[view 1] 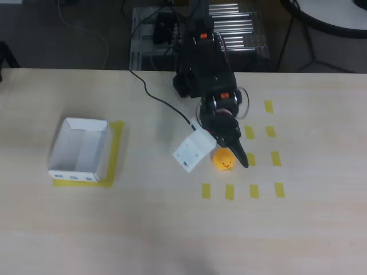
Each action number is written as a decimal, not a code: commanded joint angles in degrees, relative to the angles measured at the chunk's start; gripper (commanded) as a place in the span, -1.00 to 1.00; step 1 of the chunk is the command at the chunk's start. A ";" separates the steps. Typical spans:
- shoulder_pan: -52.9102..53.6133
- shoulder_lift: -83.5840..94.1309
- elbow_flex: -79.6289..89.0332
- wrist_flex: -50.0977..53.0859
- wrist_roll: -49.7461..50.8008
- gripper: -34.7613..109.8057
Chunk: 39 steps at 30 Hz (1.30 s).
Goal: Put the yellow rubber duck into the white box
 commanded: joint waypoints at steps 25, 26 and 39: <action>-2.46 -10.20 -9.32 -4.92 5.89 -0.52; -2.11 -10.11 -10.99 -4.57 7.03 -0.52; 33.93 33.57 -16.79 -9.58 10.99 -0.52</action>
